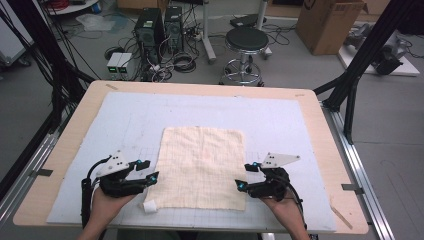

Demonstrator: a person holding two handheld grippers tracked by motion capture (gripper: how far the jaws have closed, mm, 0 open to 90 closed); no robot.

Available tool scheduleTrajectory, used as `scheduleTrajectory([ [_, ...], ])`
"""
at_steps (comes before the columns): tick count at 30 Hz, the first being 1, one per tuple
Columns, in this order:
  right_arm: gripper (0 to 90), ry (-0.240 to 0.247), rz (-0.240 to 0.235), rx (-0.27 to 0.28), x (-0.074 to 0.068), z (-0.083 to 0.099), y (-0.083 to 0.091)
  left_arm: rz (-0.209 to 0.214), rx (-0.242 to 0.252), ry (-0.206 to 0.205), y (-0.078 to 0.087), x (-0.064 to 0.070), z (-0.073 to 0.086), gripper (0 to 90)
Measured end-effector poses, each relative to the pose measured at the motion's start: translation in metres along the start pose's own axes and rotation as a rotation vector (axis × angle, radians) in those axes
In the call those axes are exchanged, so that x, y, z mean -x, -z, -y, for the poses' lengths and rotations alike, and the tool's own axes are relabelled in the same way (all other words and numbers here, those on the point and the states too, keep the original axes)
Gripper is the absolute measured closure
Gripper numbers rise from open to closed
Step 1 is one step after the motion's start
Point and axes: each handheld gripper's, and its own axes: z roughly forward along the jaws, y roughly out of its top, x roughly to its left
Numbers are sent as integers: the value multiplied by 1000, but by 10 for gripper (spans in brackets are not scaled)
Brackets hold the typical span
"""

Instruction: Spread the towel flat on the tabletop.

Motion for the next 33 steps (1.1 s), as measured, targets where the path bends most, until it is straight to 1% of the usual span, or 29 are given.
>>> scheduleTrajectory([
  [2, 285, -9, 10, 1, 2, 0, 0, -7, 2, -6, -1, -3, -1, 450],
  [4, 281, -11, 17, 2, 5, -1, 0, -13, 11, -1, -4, -5, -2, 441],
  [6, 276, -5, 31, 8, 8, -3, -1, -23, 17, -2, -5, -7, -2, 439],
  [9, 277, -6, 24, 4, 13, -7, -3, -27, 0, 17, -8, -11, -2, 439],
  [11, 276, -4, 25, 0, 16, -10, -6, -36, -8, 9, -10, -12, -2, 438],
  [14, 277, -4, 34, 9, 21, -15, -11, -48, -18, 3, -10, -14, -1, 422],
  [15, 277, -6, 35, 9, 23, -16, -12, -48, -20, 1, -10, -14, -1, 421],
  [16, 277, -17, 37, 5, 24, -18, -14, -47, -26, -3, -11, -14, -1, 421],
  [17, 277, -14, 36, 4, 25, -20, -16, -47, -30, -6, -11, -13, 0, 418],
  [19, 277, -10, 44, 2, 25, -21, -20, -49, -40, -18, -12, -12, 0, 413],
  [21, 277, 0, 45, -3, 24, -21, -23, -41, -50, -23, -13, -11, 1, 411],
  [22, 276, -6, 44, -17, 23, -21, -24, -33, -43, -13, -13, -11, 2, 410],
  [24, 267, -9, 37, -21, 21, -20, -25, -19, -41, 10, -15, -10, 4, 408],
  [25, 267, -10, 40, -24, 19, -20, -26, -20, -47, 7, -15, -10, 5, 404],
  [27, 266, 8, 60, -24, 17, -19, -26, -21, -55, -1, -15, -7, 7, 398],
  [28, 266, 10, 64, -16, 16, -17, -26, -20, -58, -5, -15, -7, 7, 396],
  [29, 266, 6, 59, -17, 15, -15, -27, -24, -59, -11, -15, -6, 7, 392],
  [30, 258, 14, 60, -22, 15, -14, -27, -26, -60, -13, -14, -6, 7, 390],
  [32, 238, 6, 58, -41, 13, -13, -27, -27, -58, -15, -14, -6, 8, 386],
  [33, 238, 7, 58, -40, 13, -13, -26, -30, -63, -18, -14, -6, 8, 385],
])
